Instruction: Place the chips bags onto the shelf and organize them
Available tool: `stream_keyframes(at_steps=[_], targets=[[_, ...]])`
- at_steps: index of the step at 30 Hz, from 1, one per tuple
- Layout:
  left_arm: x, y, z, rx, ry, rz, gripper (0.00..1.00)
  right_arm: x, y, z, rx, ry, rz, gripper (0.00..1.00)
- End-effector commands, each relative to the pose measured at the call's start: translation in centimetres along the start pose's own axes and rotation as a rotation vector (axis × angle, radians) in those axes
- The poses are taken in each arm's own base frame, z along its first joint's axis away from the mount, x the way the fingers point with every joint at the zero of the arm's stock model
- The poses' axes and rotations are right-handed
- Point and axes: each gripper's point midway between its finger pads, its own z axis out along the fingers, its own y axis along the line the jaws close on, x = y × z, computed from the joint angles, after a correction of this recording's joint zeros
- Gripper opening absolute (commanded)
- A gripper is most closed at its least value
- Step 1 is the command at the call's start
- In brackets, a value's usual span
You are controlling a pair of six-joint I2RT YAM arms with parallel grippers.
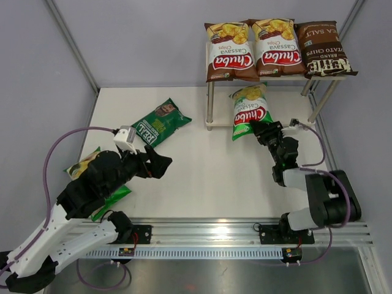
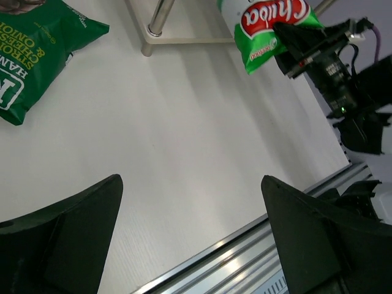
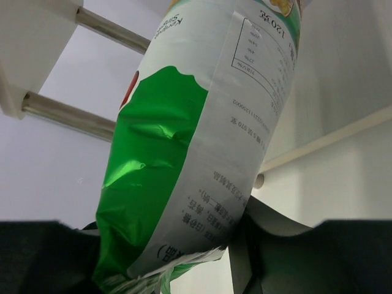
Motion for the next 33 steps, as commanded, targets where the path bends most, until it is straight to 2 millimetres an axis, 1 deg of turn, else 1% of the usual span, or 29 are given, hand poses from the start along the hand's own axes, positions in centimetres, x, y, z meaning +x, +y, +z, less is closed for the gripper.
stream_keyframes(at_steps=[1,2,3,4,5,6,7,8,9,10,11,12,13,15,16,17,18,19,20,22,23,24,25,26,27,29,32,33], targets=[[0.9,-0.4,-1.9,0.047,0.109,0.131,0.99,-2.2,5.3,3.0,-0.276,-0.026,-0.005,0.13],[0.9,-0.5,-2.4,0.058,0.118,0.145,0.99,-2.1,4.8,3.7,-0.281,-0.017,-0.001,0.13],[0.5,-0.8,-3.0,0.067,0.116,0.156,0.99,-2.2,5.1,4.2,-0.312,-0.023,-0.003,0.13],[0.7,-0.4,-3.5,0.064,0.133,0.183,0.99,-1.4,3.7,5.5,-0.288,0.001,0.026,0.14],[0.4,-0.4,-4.2,0.074,0.12,0.198,0.99,-1.1,3.1,6.0,-0.283,0.008,0.036,0.15],[0.3,-0.2,-4.6,0.075,0.113,0.237,0.99,-0.4,2.1,6.8,-0.281,0.025,0.065,0.15],[0.2,0.0,-4.9,0.078,0.103,0.253,0.99,-0.1,1.4,7.1,-0.272,0.029,0.081,0.15],[-0.5,0.4,-5.5,0.062,0.062,0.265,0.99,0.2,0.8,7.4,-0.268,0.029,0.092,0.15],[-0.8,0.9,-5.7,0.044,0.043,0.276,0.99,0.4,0.2,7.6,-0.257,0.028,0.102,0.2],[-1.0,1.7,-5.7,0.006,0.019,0.292,0.99,1.3,-1.1,8.1,-0.224,0.032,0.108,0.21],[-1.3,2.1,-6.1,0.001,-0.011,0.295,0.99,1.6,-1.5,8.2,-0.212,0.03,0.107,0.21],[-1.3,2.3,-6.1,-0.002,-0.028,0.297,0.99,2.0,-2.0,8.3,-0.2,0.036,0.109,0.23],[-0.9,2.6,-5.7,-0.006,-0.035,0.302,0.99,2.6,-2.8,8.5,-0.176,0.033,0.115,0.26],[-1.2,2.5,-5.8,0.014,-0.083,0.291,0.99,3.4,-3.7,8.9,-0.143,0.042,0.127,0.31],[-0.3,2.9,-5.2,0.008,-0.07,0.296,0.99,3.5,-3.9,9.1,-0.134,0.037,0.136,0.33],[-0.1,3.0,-5.1,0.01,-0.077,0.294,0.99,4.1,-4.3,9.4,-0.114,0.053,0.143,0.34],[-0.2,3.0,-5.1,0.014,-0.098,0.286,0.99,4.4,-4.6,9.6,-0.103,0.061,0.151,0.34],[-0.1,3.3,-4.9,0.004,-0.104,0.284,0.99,4.7,-4.4,10.2,-0.105,0.067,0.158,0.35],[0.6,3.7,-4.4,-0.005,-0.093,0.287,0.99,5.2,-4.3,10.4,-0.097,0.079,0.162,0.36],[0.8,3.9,-4.2,-0.011,-0.093,0.282,0.99,5.5,-4.4,11.0,-0.067,0.081,0.15,0.39],[0.6,3.9,-4.3,-0.016,-0.098,0.281,0.99,6.1,-4.9,11.2,-0.033,0.097,0.152,0.39],[0.6,4.0,-4.3,-0.02,-0.099,0.279,0.99,6.3,-4.3,11.6,-0.036,0.101,0.152,0.39],[0.7,4.1,-4.2,-0.025,-0.097,0.279,0.99,6.3,-4.4,11.9,-0.02,0.085,0.151,0.39],[0.8,4.1,-4.1,-0.024,-0.095,0.279,0.99,6.7,-4.6,12.0,0.002,0.088,0.152,0.39],[0.8,4.1,-4.1,-0.024,-0.091,0.276,0.99,6.9,-4.2,12.1,0.005,0.082,0.151,0.39],[1.0,4.1,-3.9,-0.028,-0.081,0.275,0.99,6.8,-5.1,12.3,0.064,0.039,0.15,0.37],[1.0,4.2,-4.0,-0.029,-0.083,0.272,0.99,7.6,-4.6,12.9,0.048,0.045,0.146,0.37],[1.1,4.2,-4.1,-0.026,-0.085,0.269,0.99,7.9,-4.8,13.1,0.05,0.041,0.146,0.38]])
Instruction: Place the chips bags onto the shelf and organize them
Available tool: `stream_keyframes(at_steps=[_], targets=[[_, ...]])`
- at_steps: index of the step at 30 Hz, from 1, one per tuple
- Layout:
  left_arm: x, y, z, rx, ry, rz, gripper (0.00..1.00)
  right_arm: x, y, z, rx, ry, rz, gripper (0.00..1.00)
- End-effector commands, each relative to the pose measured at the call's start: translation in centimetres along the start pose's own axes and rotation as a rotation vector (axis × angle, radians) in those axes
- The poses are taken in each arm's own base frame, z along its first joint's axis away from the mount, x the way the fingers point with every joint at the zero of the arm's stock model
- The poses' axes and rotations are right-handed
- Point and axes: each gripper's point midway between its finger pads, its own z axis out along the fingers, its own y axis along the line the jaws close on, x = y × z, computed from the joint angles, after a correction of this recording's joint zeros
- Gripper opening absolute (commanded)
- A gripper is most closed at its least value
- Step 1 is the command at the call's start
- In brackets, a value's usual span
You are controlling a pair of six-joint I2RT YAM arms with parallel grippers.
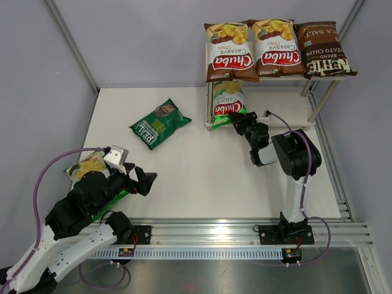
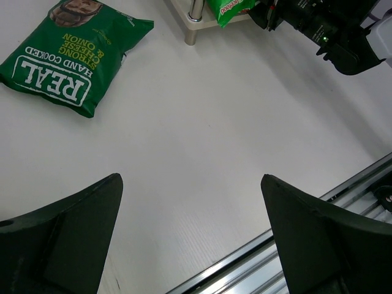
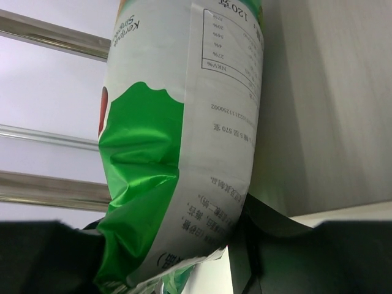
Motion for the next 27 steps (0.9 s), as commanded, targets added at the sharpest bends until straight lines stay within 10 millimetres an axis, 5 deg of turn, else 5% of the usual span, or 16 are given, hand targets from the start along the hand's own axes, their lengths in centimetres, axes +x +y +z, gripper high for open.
stream_keyframes(at_steps=[1,14,16,20,27], targets=[[-1.5,0.1,0.0,-0.007,-0.071,-0.016,0.99,0.1,0.4,1.3,0.005,-0.044,-0.018,0.38],[-1.7,0.2,-0.4,-0.01,-0.088,-0.026,0.99,1.8,-0.4,1.0,0.045,-0.023,0.002,0.53],[-1.7,0.3,-0.4,-0.011,-0.09,-0.026,0.99,1.5,-0.1,0.8,0.074,-0.02,-0.01,0.64],[-1.7,0.2,-0.5,-0.008,-0.095,-0.029,0.99,1.7,-1.6,-0.4,0.2,0.007,-0.002,0.71],[-1.8,0.3,-0.7,-0.007,-0.104,-0.033,0.99,1.2,-0.7,-2.2,0.24,0.016,-0.011,0.89]])
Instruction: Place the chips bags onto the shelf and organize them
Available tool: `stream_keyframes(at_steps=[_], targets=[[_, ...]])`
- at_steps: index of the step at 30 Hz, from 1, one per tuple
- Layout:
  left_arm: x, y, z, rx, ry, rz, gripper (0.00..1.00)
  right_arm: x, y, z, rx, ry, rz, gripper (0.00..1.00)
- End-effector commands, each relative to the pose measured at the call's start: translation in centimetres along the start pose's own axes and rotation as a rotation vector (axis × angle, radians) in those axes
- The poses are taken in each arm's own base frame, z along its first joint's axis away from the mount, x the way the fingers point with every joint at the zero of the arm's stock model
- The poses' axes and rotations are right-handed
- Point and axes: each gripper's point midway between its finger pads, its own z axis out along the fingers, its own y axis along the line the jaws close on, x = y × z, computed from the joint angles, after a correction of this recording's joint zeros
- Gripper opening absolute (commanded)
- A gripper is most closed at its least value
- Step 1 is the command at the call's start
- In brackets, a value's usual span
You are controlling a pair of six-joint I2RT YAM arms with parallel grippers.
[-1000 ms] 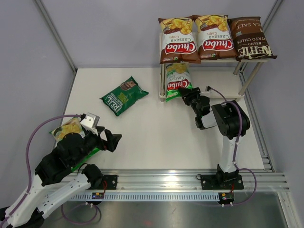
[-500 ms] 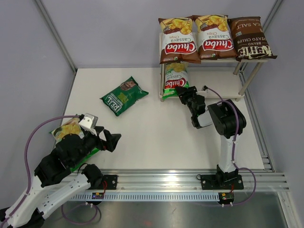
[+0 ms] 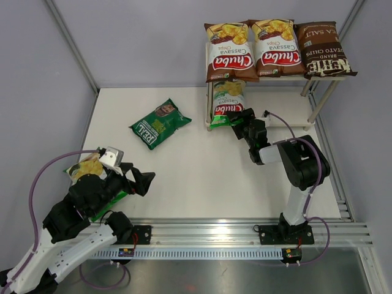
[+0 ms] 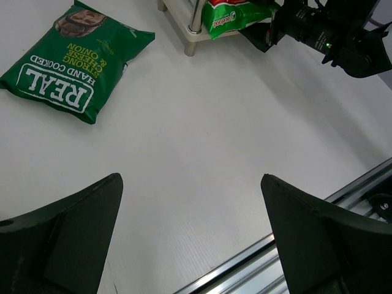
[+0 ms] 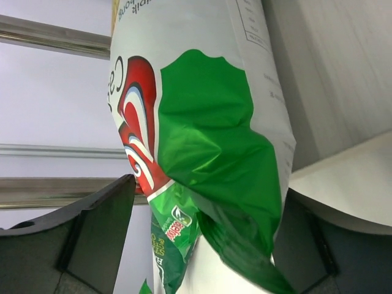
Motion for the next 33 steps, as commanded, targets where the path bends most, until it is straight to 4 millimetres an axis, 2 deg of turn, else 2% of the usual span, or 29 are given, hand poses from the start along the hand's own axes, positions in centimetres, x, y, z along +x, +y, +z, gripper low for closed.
stream_keyframes(at_steps=[1,6,9,10,14,19,23,29,30,31,33], targets=[[-1.3,0.1,-0.1,-0.01,-0.059,-0.02,0.99,0.1,-1.5,-1.4,0.098,0.004,-0.022,0.89],[-1.2,0.8,0.1,-0.057,-0.05,-0.031,0.99,-0.8,-1.9,-3.0,0.151,-0.021,-0.023,0.88],[-1.0,1.0,0.4,-0.076,-0.032,-0.029,0.99,-1.3,-1.8,-3.4,0.144,-0.028,-0.044,0.81],[-1.0,1.0,0.4,-0.075,-0.03,-0.027,0.99,-1.3,-1.6,-3.3,0.134,-0.025,-0.044,0.73],[-1.0,1.0,0.4,-0.074,-0.032,-0.029,0.99,-1.8,-0.5,-2.5,0.089,-0.016,-0.053,0.57],[-1.1,1.0,0.2,-0.071,-0.042,-0.032,0.99,-1.1,-0.5,-0.7,0.098,0.045,-0.08,0.5],[-1.0,1.1,0.2,-0.075,-0.04,-0.033,0.99,-0.8,-0.9,0.3,0.116,0.067,-0.099,0.5],[-1.1,1.3,0.2,-0.093,-0.04,-0.037,0.99,-1.0,-0.7,-0.4,0.117,0.064,-0.101,0.51],[-1.0,1.6,0.4,-0.113,-0.036,-0.037,0.99,-1.2,-0.6,-0.6,0.117,0.062,-0.098,0.54],[-0.8,1.9,0.4,-0.134,-0.023,-0.037,0.99,-1.5,-0.6,-1.0,0.118,0.059,-0.094,0.64],[-0.7,3.2,0.9,-0.225,0.0,-0.045,0.99,-2.6,0.1,-2.2,0.101,0.035,-0.094,0.74]])
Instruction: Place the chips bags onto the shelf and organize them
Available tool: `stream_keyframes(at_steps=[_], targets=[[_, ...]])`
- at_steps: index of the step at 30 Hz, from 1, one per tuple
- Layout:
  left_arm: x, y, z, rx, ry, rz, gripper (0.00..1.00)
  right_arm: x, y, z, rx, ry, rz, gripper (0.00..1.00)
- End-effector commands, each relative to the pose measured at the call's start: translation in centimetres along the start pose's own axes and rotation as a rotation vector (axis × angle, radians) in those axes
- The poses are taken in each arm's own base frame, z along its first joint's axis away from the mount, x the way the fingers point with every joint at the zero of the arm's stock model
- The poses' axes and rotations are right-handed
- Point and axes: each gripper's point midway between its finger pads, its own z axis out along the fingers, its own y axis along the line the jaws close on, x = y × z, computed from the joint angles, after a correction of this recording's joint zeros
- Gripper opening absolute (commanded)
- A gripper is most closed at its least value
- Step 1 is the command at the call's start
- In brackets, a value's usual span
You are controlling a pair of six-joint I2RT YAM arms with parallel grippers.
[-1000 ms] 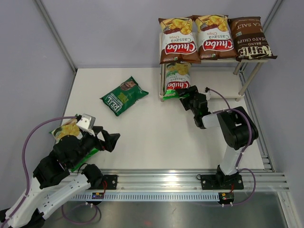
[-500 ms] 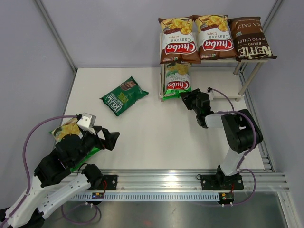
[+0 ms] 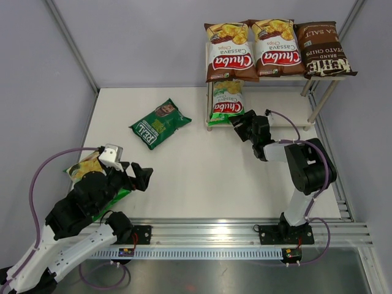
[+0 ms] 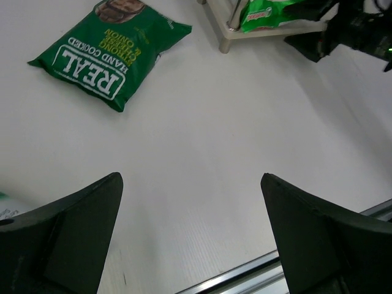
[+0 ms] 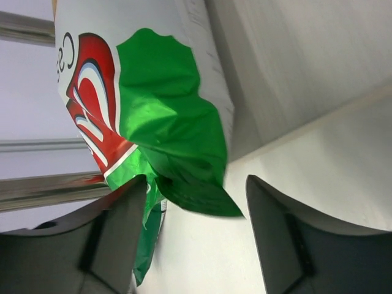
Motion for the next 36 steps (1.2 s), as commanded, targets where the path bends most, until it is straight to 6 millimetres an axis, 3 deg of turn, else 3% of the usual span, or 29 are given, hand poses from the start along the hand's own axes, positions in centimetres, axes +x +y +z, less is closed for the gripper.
stream_keyframes(at_steps=[1,4,5,7,8,9,10,12,14,15,16,18,19,21,22,26,33,34,35,36], targets=[[-0.3,2.1,0.8,-0.163,0.022,-0.018,0.99,-2.1,2.3,-2.6,-0.068,-0.027,-0.018,0.8],[0.6,2.6,2.2,-0.26,0.085,-0.077,0.99,-2.8,3.6,-5.1,-0.096,-0.012,-0.065,0.86],[0.9,2.6,2.7,-0.28,0.101,-0.092,0.99,-3.2,5.1,-6.4,-0.134,-0.015,-0.1,0.88],[1.6,2.0,4.4,-0.291,0.135,-0.139,0.99,-3.0,5.2,-7.8,-0.12,0.01,-0.134,0.89],[1.7,1.8,5.0,-0.289,0.139,-0.157,0.99,-3.1,6.3,-9.4,-0.153,0.016,-0.166,0.9],[2.6,1.1,5.7,-0.253,0.174,-0.175,0.99,-2.8,6.4,-10.2,-0.16,0.027,-0.183,0.91],[1.8,1.6,6.8,-0.264,0.143,-0.226,0.99,-2.5,6.0,-11.1,-0.145,0.045,-0.196,0.92],[2.6,1.3,8.4,-0.223,0.185,-0.272,0.99,-2.2,6.7,-13.9,-0.191,0.055,-0.24,0.97],[2.6,3.0,10.2,-0.259,0.17,-0.343,0.99,-1.5,6.6,-16.7,-0.213,0.078,-0.273,0.99],[2.8,2.7,10.7,-0.222,0.187,-0.375,0.99,-1.2,6.5,-17.7,-0.22,0.088,-0.285,1.0],[2.5,4.1,11.4,-0.247,0.155,-0.432,0.99,-0.4,5.2,-18.5,-0.193,0.117,-0.287,0.99],[3.0,4.6,12.4,-0.218,0.168,-0.502,0.99,-0.2,5.7,-21.0,-0.223,0.122,-0.293,0.99],[2.1,6.1,13.0,-0.244,0.112,-0.554,0.99,0.4,4.9,-21.8,-0.207,0.148,-0.287,1.0],[3.2,7.3,13.8,-0.245,0.118,-0.624,0.99,1.2,4.9,-24.1,-0.248,0.17,-0.315,0.99],[2.2,8.6,14.2,-0.251,0.061,-0.67,0.99,1.7,4.5,-24.8,-0.244,0.19,-0.322,0.99],[3.3,11.4,15.4,-0.293,0.047,-0.735,0.99,2.4,6.2,-28.9,-0.353,0.216,-0.383,0.99],[4.6,15.0,18.7,-0.293,0.041,-0.839,0.99,2.8,7.9,-33.1,-0.435,0.23,-0.398,0.99],[4.1,15.8,19.1,-0.291,0.007,-0.846,0.99,2.8,8.0,-33.5,-0.446,0.232,-0.398,0.99],[5.0,16.5,19.8,-0.301,0.026,-0.869,0.99,3.2,8.5,-34.4,-0.488,0.249,-0.405,0.99],[4.3,17.1,20.2,-0.283,-0.008,-0.869,0.99,3.4,8.9,-34.9,-0.515,0.258,-0.411,0.99]])
